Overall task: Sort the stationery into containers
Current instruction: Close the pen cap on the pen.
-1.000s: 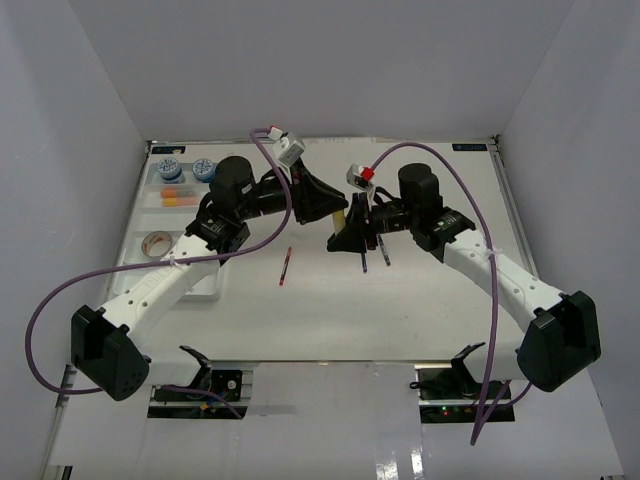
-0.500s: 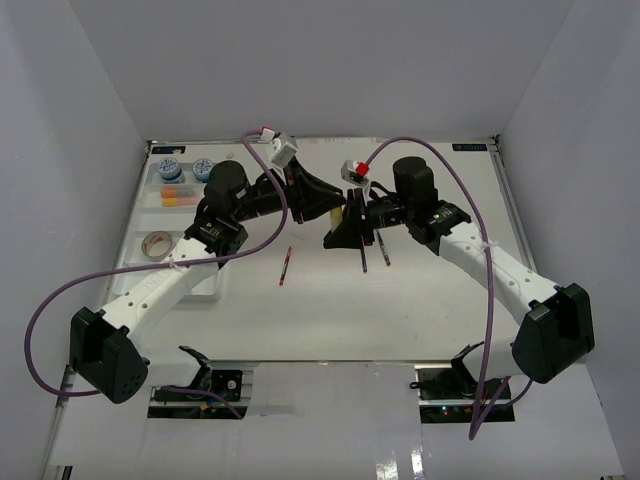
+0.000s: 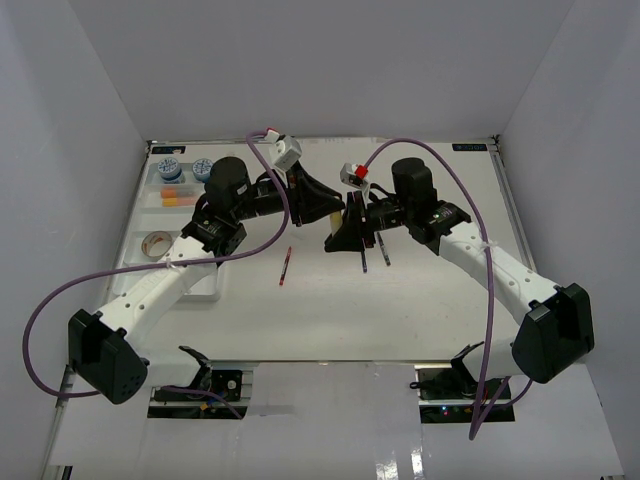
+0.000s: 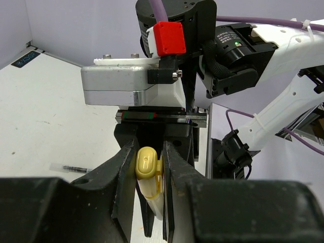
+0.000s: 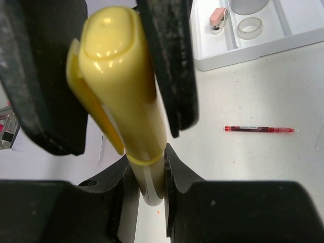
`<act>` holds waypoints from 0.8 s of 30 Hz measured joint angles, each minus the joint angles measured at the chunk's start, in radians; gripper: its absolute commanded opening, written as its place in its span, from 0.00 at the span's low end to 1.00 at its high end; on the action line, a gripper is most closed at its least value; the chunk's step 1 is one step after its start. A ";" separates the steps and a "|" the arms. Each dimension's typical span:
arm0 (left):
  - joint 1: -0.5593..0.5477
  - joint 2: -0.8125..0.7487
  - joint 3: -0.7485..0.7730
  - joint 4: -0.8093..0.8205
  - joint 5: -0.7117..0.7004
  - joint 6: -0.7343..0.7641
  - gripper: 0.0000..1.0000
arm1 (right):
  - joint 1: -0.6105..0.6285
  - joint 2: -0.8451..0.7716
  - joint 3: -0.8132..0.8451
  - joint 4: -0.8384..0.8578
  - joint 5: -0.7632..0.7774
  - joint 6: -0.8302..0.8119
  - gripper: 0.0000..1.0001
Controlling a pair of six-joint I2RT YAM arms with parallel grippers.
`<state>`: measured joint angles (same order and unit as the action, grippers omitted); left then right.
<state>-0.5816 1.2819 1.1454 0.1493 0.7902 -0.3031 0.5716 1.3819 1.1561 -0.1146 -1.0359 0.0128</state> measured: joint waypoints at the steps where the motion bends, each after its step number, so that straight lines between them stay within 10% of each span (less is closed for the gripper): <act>1: 0.000 0.000 0.000 -0.002 0.002 0.002 0.00 | 0.000 0.000 0.000 0.000 -0.002 -0.001 0.08; 24: 0.001 0.069 0.127 -0.139 0.049 -0.012 0.28 | -0.020 -0.003 -0.007 0.041 -0.033 0.004 0.08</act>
<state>-0.5808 1.3514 1.2724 0.0101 0.8391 -0.3149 0.5518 1.3792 1.1492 -0.0734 -1.0687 0.0170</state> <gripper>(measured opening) 0.329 0.252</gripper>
